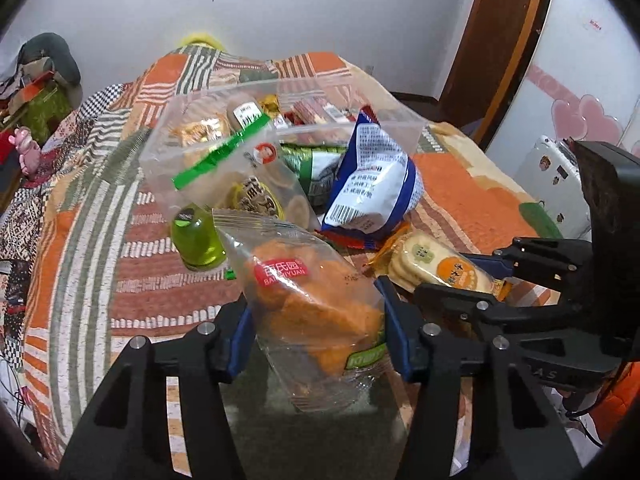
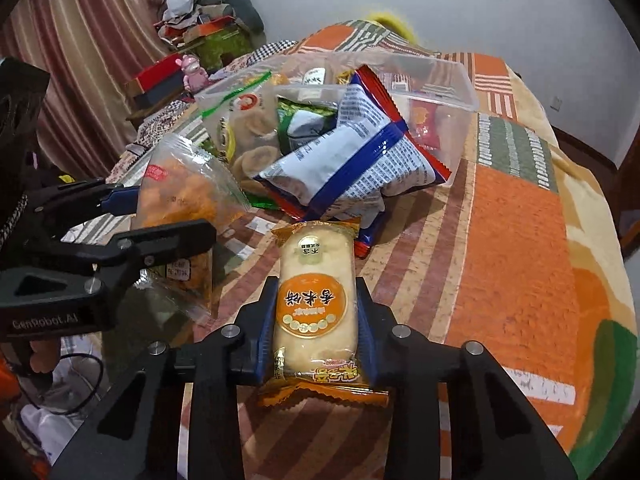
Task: Organize snacks
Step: 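Grasp the orange puff bag with left tool while right tool grasps orange-labelled bun, then lower both held snacks into the clear box and open both tools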
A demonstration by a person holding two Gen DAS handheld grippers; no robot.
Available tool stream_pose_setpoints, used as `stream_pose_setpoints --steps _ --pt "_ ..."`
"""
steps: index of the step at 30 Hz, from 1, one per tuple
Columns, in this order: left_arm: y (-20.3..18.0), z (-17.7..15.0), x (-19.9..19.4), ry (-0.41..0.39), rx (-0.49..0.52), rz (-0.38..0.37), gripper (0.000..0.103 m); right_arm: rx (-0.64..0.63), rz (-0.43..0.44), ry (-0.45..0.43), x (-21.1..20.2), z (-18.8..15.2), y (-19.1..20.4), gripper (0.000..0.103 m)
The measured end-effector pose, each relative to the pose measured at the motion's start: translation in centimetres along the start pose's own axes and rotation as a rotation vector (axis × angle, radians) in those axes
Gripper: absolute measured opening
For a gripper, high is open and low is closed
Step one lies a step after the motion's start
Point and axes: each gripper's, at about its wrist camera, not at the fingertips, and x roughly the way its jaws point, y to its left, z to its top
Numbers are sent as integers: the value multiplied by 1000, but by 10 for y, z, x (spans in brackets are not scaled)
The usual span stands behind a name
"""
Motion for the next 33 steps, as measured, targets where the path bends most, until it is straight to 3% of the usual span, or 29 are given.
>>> stream_pose_setpoints --steps 10,21,33 --pt "1 19 -36 -104 10 13 55 3 -35 -139 -46 23 -3 32" --pt "18 65 -52 -206 -24 46 55 34 -80 -305 -75 66 -11 32" --pt "15 116 -24 -250 -9 28 55 88 -74 -332 -58 96 -32 32"
